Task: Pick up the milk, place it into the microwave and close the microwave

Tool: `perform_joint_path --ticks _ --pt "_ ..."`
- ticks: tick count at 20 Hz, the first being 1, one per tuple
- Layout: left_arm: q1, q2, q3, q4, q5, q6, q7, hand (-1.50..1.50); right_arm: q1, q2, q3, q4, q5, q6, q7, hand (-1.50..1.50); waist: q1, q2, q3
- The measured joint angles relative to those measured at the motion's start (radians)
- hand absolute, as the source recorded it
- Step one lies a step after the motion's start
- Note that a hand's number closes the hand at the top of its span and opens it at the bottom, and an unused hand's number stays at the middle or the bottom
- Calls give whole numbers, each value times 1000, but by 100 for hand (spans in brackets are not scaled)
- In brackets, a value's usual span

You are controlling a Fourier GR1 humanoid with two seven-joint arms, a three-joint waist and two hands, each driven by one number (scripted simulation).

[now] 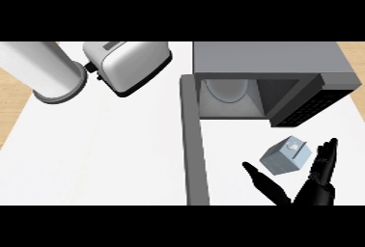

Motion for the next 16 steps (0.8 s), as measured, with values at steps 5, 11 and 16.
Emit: perform_joint_path --ticks 5,11,16 --pt "-13 -3 25 18 4 -32 -7 -150 23 15 -85 102 -160 76 -193 -150 -2 0 0" --pt "3 -27 43 -1 14 -46 13 -150 37 53 -158 236 -281 176 -398 -150 0 0 0" --pt "-6 -34 63 6 26 -70 24 -150 -20 53 -240 373 -337 245 -499 -150 1 1 0"
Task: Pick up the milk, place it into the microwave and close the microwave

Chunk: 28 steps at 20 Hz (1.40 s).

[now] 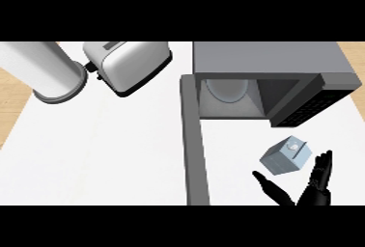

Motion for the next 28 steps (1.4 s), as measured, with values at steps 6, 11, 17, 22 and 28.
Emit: perform_joint_path --ticks 6,11,17,22,28 --pt "0 -10 29 -3 19 -23 14 -150 -63 3 -84 159 -36 48 -94 -150 1 0 0" --pt "-11 5 70 7 51 -43 23 -150 -153 -13 -159 333 -61 100 -176 -150 3 1 0" --pt "-25 -9 74 9 46 -56 35 -150 -269 -23 -210 511 -75 161 -264 150 5 1 0" --pt "-14 -10 85 6 61 -58 39 -150 -313 -46 -221 552 -41 165 -320 150 5 0 -1" --pt "0 -18 97 6 69 -79 41 -150 -356 -72 -195 571 -22 231 -344 150 8 0 -1"
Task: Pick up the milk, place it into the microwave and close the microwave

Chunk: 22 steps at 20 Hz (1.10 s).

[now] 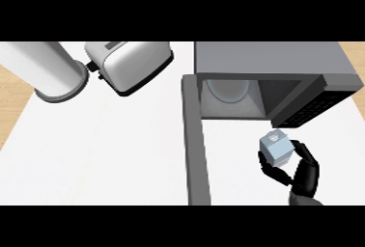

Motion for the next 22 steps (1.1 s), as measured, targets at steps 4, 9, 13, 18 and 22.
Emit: perform_joint_path --ticks 4,9,13,18,22 --pt "-18 11 -9 3 4 0 5 -150 -86 -61 78 58 36 159 27 150 17 4 2" --pt "-31 29 10 11 29 0 4 -150 -148 -85 144 112 51 353 12 150 14 4 2" --pt "-24 33 28 18 48 -6 10 -150 -165 -81 185 48 46 452 59 150 2 0 1" --pt "2 16 40 8 53 -11 15 -150 -137 -72 225 -126 68 444 170 150 -6 -2 1" --pt "-18 25 58 27 56 -20 20 -150 -148 -47 237 -228 93 388 281 150 -8 -1 1"
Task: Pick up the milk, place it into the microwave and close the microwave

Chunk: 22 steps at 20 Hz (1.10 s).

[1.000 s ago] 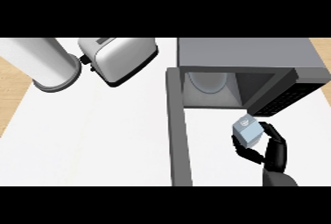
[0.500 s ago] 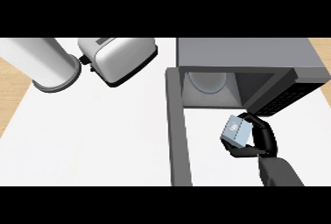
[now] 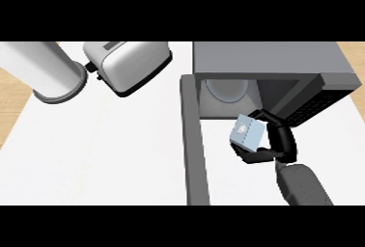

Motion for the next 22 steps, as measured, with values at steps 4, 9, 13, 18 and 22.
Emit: perform_joint_path --ticks 4,9,13,18,22 --pt "-5 -1 25 16 8 -18 -6 -150 -68 29 -1 -11 34 -52 75 150 3 1 0" --pt "-9 -16 30 41 -1 -46 -19 -150 -216 44 -24 75 88 -120 146 150 9 3 0" --pt "-10 -5 49 63 6 -65 -28 -150 -328 46 -21 174 163 -191 193 150 14 4 1" --pt "-27 -4 46 79 -7 -77 -33 -150 -486 51 -51 384 224 -262 187 150 25 10 3" --pt "-42 -8 36 85 -23 -84 -36 -150 -592 54 -83 538 254 -326 169 150 34 15 5"
